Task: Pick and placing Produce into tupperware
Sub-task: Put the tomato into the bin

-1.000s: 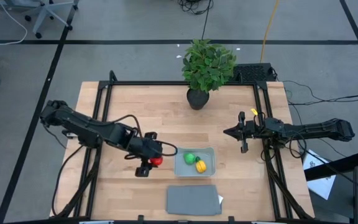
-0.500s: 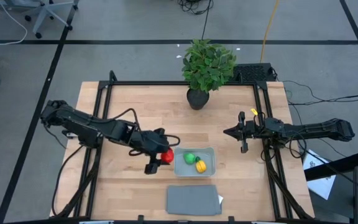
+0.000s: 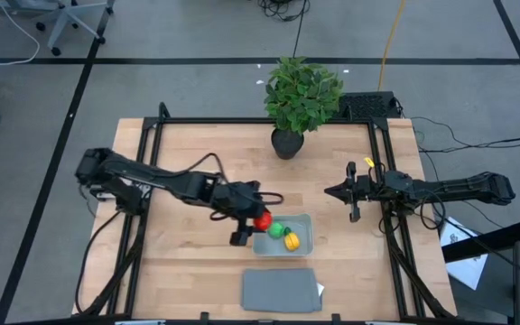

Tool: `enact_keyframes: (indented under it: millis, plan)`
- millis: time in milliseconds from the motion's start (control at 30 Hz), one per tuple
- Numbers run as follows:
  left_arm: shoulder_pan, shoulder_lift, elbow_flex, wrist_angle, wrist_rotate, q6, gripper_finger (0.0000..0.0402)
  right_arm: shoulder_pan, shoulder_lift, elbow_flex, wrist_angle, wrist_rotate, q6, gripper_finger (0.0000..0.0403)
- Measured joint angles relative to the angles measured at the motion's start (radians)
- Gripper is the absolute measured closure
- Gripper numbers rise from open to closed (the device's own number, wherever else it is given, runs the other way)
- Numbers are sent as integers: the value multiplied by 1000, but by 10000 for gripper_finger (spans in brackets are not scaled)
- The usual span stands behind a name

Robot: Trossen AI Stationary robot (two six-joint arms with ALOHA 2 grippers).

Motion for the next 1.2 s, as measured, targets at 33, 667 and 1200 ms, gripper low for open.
enact_keyframes:
  millis: [33, 667, 1200]
  plan:
    - [5, 25, 23, 3, 4, 21, 140, 0, 0, 0, 0, 0, -1, 403]
    - [59, 449, 313, 28, 123, 482, 139, 0, 7, 0, -7, 0, -8, 403]
    - [114, 487, 323, 141, 392, 712, 146, 0, 11, 0, 0, 0, -17, 403]
